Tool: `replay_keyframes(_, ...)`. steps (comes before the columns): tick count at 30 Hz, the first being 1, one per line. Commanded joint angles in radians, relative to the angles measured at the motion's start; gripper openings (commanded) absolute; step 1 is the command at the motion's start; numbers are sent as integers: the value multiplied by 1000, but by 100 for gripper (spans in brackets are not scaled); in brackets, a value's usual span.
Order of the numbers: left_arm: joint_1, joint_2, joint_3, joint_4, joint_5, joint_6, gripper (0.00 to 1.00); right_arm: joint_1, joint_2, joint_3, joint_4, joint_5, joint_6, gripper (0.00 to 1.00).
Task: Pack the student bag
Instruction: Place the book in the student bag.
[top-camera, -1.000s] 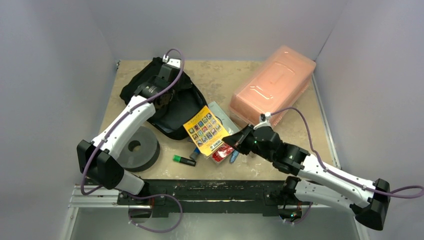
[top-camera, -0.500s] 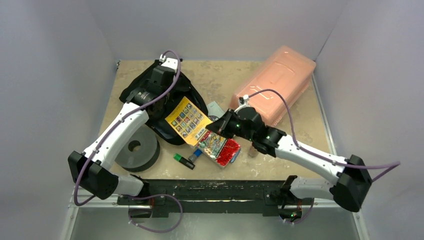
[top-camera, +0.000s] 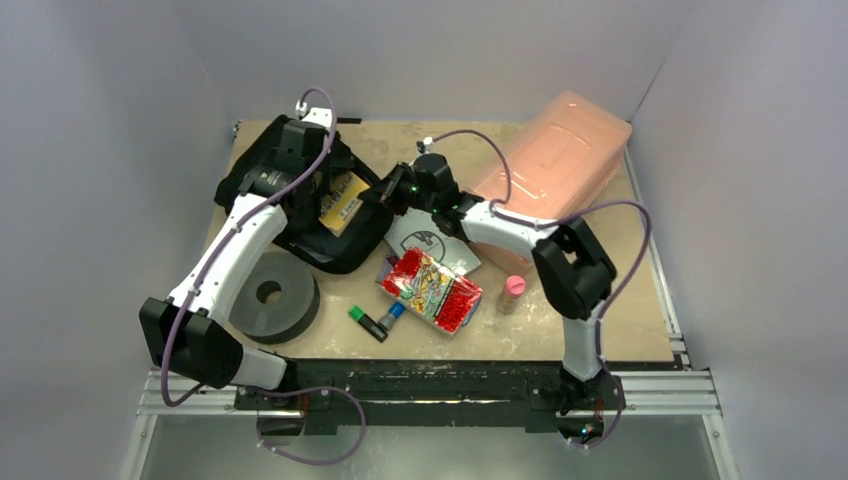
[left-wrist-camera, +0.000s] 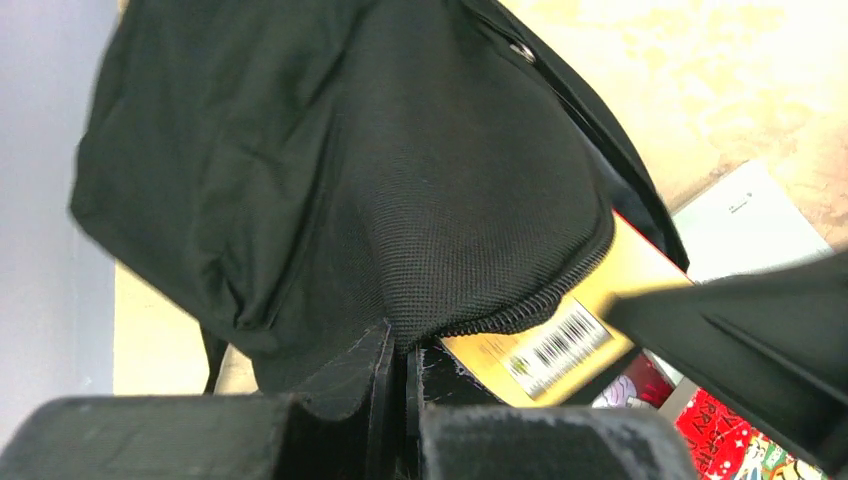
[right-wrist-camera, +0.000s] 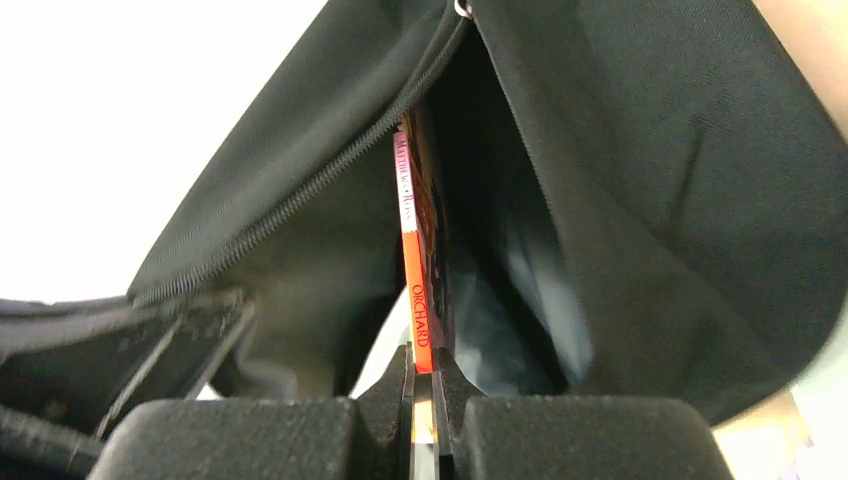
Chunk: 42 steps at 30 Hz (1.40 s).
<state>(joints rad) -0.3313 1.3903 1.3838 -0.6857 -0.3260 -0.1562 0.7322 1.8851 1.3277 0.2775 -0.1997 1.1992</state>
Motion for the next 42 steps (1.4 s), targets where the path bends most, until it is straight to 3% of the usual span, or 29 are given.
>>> replay_keyframes(1, 10, 47, 139, 13, 84, -31, 0, -54, 161, 274, 55, -23, -61, 0)
replay_keyframes(4, 11, 100, 225, -35, 107, -31, 0, -82, 253, 383, 29, -65, -43, 0)
replay_keyframes(7, 11, 140, 262, -32, 127, -4, 0, -80, 256, 377, 13, -63, -46, 0)
replay_keyframes(13, 11, 168, 245, 18, 198, 49, 0, -65, 251, 306, 23, -143, -55, 0)
replay_keyframes(15, 13, 157, 225, 43, 234, 54, 0, -63, 282, 343, -16, -166, -84, 0)
replay_keyframes(20, 38, 134, 198, 70, 321, 23, 0, -49, 382, 442, 67, -210, -100, 0)
replay_keyframes(26, 40, 101, 178, 75, 321, 80, 0, -29, 495, 572, 100, -215, -127, 0)
replay_keyframes(36, 46, 89, 162, 90, 382, 114, 0, -7, 625, 757, 58, -144, -200, 0)
replay_keyframes(38, 47, 86, 158, 94, 384, 114, 0, -4, 650, 790, 56, -127, -193, 4)
replay_keyframes(42, 55, 91, 158, 98, 386, 106, 0, -1, 639, 758, 64, 41, -202, 6)
